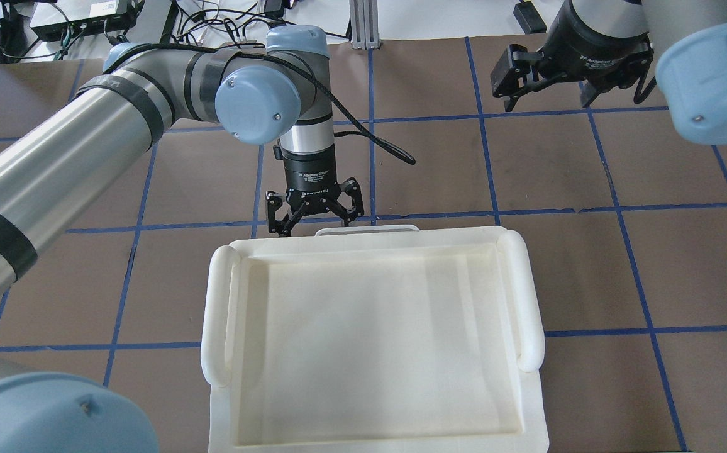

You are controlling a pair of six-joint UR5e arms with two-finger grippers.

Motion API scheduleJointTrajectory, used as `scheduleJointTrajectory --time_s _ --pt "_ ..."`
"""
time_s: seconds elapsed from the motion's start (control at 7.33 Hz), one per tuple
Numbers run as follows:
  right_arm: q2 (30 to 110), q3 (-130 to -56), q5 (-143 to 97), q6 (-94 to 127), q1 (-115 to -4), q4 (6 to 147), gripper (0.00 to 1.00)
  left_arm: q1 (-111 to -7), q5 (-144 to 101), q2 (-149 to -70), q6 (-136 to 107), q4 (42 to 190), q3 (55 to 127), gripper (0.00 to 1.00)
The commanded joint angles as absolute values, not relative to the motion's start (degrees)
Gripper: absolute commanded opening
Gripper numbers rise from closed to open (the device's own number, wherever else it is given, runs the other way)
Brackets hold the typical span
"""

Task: Put scissors in drawer and close it
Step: 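Press the left gripper against the drawer front until fully shut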

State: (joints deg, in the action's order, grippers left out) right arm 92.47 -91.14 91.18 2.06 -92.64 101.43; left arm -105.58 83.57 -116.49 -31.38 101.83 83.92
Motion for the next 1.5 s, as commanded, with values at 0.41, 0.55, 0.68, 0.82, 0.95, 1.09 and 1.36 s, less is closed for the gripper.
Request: scheduleJointTrajectory --time_s 0.41,0.55,0.68,0.82,0.95,1.09,1.36 --pt "92.46 -91.14 90.97 2.02 -92.64 101.34 1.00 -106.70 83.50 -116.10 -32.95 104.77 84.55 1.00" --pt "92.46 -91.14 90.97 2.02 -92.64 101.42 1.00 -106.79 83.76 -116.45 -35.05 105.20 84.55 1.00" --pt "92.46 -91.14 90.97 2.02 -92.64 101.34 1.00 -106.87 83.76 -116.28 -35.16 105.38 84.64 1.00" --pt "92.46 -91.14 90.97 2.02 -92.64 101.34 1.00 -106.96 83.76 -116.19 -35.16 105.38 84.64 1.00" --pt "92.46 -91.14 90.88 2.02 -92.64 101.42 1.00 -107.05 83.76 -116.19 -35.16 105.99 84.64 1.00" --pt "92.37 -91.14 90.88 2.11 -92.64 101.34 1.00 -107.14 83.76 -116.28 -35.16 106.08 84.64 1.00" --pt "92.37 -91.14 90.88 2.02 -92.64 101.34 1.00 -107.49 83.85 -115.84 -35.16 106.08 84.55 1.00"
